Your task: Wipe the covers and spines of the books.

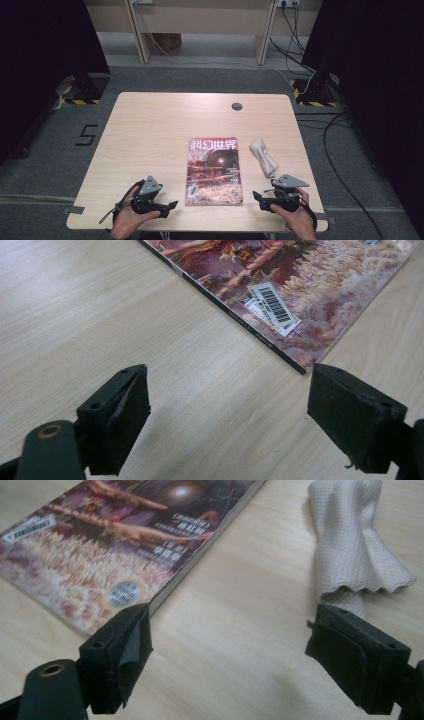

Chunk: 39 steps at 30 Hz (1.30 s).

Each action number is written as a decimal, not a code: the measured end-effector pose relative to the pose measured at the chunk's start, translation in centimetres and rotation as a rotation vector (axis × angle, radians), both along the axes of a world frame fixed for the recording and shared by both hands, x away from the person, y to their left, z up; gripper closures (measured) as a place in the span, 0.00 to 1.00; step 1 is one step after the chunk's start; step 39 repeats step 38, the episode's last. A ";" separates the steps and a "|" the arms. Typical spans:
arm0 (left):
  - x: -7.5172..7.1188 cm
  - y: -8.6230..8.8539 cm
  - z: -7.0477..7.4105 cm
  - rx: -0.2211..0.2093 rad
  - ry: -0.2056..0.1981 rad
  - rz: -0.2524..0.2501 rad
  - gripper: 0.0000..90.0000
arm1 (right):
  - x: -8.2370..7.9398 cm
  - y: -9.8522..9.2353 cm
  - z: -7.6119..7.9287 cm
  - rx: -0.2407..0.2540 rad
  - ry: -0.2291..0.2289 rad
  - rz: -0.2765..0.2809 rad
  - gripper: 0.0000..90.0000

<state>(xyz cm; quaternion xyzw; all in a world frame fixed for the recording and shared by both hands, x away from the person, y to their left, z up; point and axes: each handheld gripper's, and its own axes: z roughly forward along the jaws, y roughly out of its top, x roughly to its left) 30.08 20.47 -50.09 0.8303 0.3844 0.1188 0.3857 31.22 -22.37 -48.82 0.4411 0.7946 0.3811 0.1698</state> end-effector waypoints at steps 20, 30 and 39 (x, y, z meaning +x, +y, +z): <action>-1.0 -0.1 -0.1 0.009 0.004 -0.024 0.17 | -4.1 1.5 -1.2 -0.127 0.042 0.078 0.19; -1.0 -0.3 -0.3 0.025 0.000 -0.036 0.17 | -4.2 1.8 -1.4 -0.174 0.056 0.097 0.19; -0.9 -0.3 -0.3 0.031 -0.002 -0.029 0.17 | -4.2 1.9 -1.3 -0.178 0.056 0.107 0.20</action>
